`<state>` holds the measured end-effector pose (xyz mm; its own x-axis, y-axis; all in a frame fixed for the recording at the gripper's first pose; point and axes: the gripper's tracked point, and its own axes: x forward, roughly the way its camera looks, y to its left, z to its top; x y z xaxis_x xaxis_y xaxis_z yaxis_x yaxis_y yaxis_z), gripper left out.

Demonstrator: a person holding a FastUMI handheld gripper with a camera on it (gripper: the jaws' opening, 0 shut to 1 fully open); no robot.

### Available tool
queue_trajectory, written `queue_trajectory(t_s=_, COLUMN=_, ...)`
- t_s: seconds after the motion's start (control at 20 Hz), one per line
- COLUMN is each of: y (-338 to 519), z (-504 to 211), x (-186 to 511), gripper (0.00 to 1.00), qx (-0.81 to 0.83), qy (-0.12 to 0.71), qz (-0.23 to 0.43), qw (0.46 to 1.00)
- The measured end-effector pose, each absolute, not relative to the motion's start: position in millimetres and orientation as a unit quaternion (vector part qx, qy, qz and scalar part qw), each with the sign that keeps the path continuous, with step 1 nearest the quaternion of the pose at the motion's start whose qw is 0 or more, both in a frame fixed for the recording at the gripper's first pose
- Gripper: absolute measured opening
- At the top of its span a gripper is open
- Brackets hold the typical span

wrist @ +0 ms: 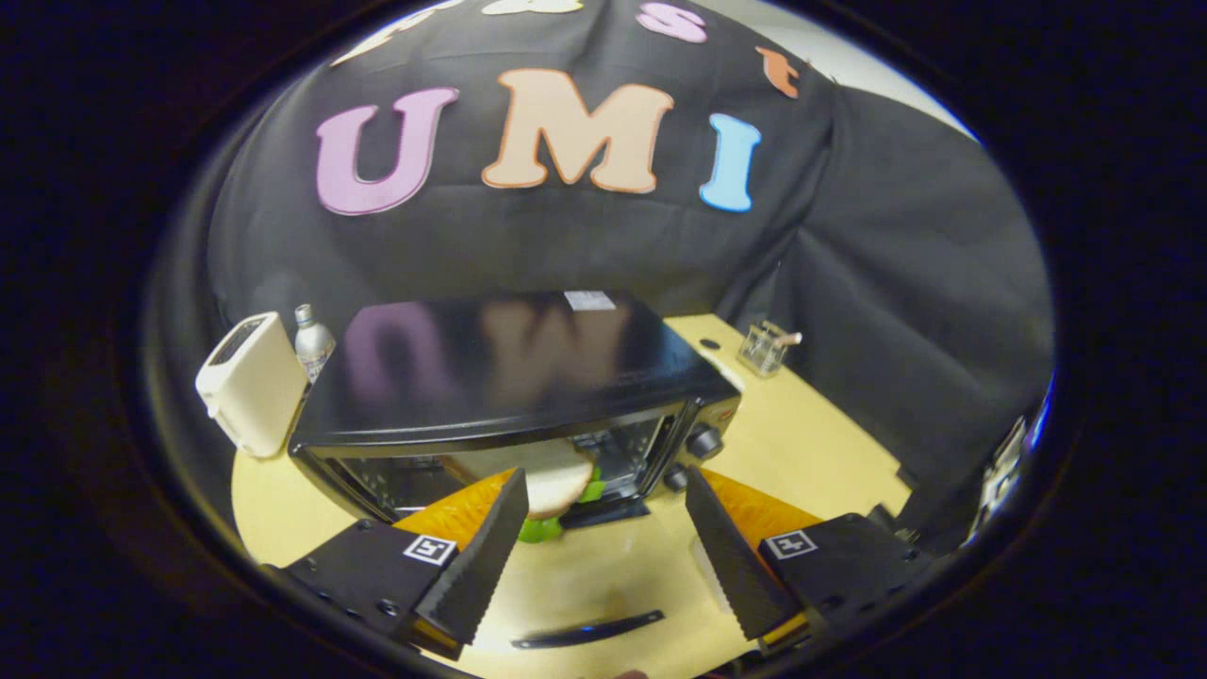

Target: Open the toaster oven, put the food inside, and close the toaster oven door.

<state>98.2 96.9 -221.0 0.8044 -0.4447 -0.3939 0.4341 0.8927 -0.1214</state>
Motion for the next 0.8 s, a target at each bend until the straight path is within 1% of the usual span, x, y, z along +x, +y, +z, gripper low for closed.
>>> queue_trajectory(t_s=0.2, y=109, z=-163, x=90, gripper=1.0, qx=-0.024, qy=0.153, qz=-0.204, qw=0.967)
queue_trajectory(t_s=0.35, y=113, z=-135, x=80, gripper=1.0, qx=-0.011, qy=0.115, qz=-0.179, qw=0.977)
queue_trajectory(t_s=0.45, y=111, z=-127, x=70, gripper=1.0, qx=-0.012, qy=0.107, qz=-0.168, qw=0.98)
queue_trajectory(t_s=0.6, y=108, z=-151, x=50, gripper=1.0, qx=-0.009, qy=0.132, qz=-0.152, qw=0.98)
queue_trajectory(t_s=0.8, y=117, z=-196, x=11, gripper=1.0, qx=0.002, qy=0.194, qz=-0.109, qw=0.975)
